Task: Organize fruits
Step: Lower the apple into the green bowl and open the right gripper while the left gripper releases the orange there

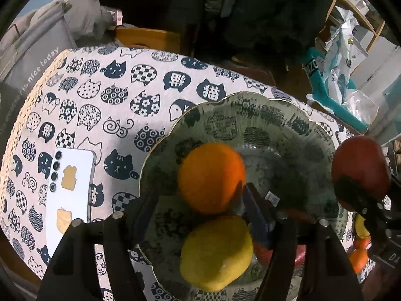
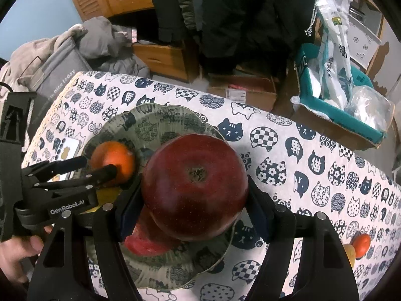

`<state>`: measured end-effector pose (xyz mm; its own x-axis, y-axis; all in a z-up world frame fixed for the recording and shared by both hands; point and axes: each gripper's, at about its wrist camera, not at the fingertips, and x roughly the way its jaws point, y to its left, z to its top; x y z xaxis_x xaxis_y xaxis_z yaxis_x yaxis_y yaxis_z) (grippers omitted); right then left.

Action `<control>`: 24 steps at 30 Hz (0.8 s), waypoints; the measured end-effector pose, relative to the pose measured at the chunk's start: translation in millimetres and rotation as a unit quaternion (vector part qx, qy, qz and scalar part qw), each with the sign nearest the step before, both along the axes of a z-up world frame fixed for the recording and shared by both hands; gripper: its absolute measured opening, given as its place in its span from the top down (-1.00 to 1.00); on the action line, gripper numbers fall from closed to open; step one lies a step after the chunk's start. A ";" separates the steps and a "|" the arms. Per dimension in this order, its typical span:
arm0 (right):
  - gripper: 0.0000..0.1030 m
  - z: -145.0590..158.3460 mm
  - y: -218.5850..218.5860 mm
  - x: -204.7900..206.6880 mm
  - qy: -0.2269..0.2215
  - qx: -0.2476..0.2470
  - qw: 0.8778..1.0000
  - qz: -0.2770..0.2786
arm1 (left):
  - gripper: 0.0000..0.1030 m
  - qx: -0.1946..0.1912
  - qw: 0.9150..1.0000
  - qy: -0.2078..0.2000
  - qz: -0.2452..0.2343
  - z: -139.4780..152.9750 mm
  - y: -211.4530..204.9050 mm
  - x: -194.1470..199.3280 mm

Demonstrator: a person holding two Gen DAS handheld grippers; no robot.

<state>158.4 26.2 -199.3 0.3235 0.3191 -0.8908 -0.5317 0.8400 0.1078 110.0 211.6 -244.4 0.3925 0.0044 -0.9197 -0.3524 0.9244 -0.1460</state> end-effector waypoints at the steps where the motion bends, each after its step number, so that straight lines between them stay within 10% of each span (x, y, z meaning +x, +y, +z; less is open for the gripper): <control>1: -0.44 -0.3 0.1 0.3 0.001 0.000 1.000 -0.001 | -0.56 0.004 1.000 -0.002 0.001 1.8 -0.3 -0.4; 24: -0.45 -39.0 57.4 0.0 0.020 -0.065 0.997 0.046 | -0.56 0.044 0.998 -0.008 0.054 26.3 28.4 -37.8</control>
<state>158.4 83.6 -238.4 0.2621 0.2269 -0.9380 -0.6043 0.7964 0.0238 72.2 240.0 -218.1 0.4006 0.1279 -0.9073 -0.4481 0.8911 -0.0722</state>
